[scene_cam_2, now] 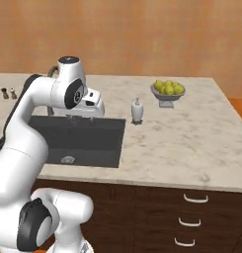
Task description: Navigate to the sink.
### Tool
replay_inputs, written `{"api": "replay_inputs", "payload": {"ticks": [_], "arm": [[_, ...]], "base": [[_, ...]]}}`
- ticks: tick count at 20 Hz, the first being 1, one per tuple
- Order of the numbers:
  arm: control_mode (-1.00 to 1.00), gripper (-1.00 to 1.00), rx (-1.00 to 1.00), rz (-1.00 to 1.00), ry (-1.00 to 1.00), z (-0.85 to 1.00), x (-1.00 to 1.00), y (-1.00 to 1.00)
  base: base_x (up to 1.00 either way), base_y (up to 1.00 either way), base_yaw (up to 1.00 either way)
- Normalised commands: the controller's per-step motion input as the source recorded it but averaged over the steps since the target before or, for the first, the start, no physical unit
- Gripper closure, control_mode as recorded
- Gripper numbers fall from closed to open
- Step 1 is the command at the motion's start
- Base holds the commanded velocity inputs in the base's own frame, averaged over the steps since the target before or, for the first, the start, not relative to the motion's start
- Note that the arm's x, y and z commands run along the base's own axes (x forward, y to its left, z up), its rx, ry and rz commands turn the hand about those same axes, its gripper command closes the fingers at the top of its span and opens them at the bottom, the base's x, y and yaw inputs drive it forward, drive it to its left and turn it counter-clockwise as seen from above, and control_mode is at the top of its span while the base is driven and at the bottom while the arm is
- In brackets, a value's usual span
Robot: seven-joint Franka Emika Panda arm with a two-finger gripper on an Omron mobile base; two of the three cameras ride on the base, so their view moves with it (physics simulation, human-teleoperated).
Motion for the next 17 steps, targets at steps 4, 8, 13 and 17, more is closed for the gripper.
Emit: {"api": "replay_inputs", "payload": {"ticks": [4,8,13,17], "arm": [[1.0,-1.0,0.0,0.0,0.0,0.0,0.0,0.0],[1.0,-1.0,0.0,0.0,0.0,0.0,0.0,0.0],[1.0,-1.0,0.0,0.0,0.0,0.0,0.0,0.0],[1.0,-1.0,0.0,0.0,0.0,0.0,0.0,0.0]], "base": [[0.28,0.85,0.1],[0.24,0.62,0.05],[0.64,0.55,0.0],[0.0,0.0,0.0]]}}
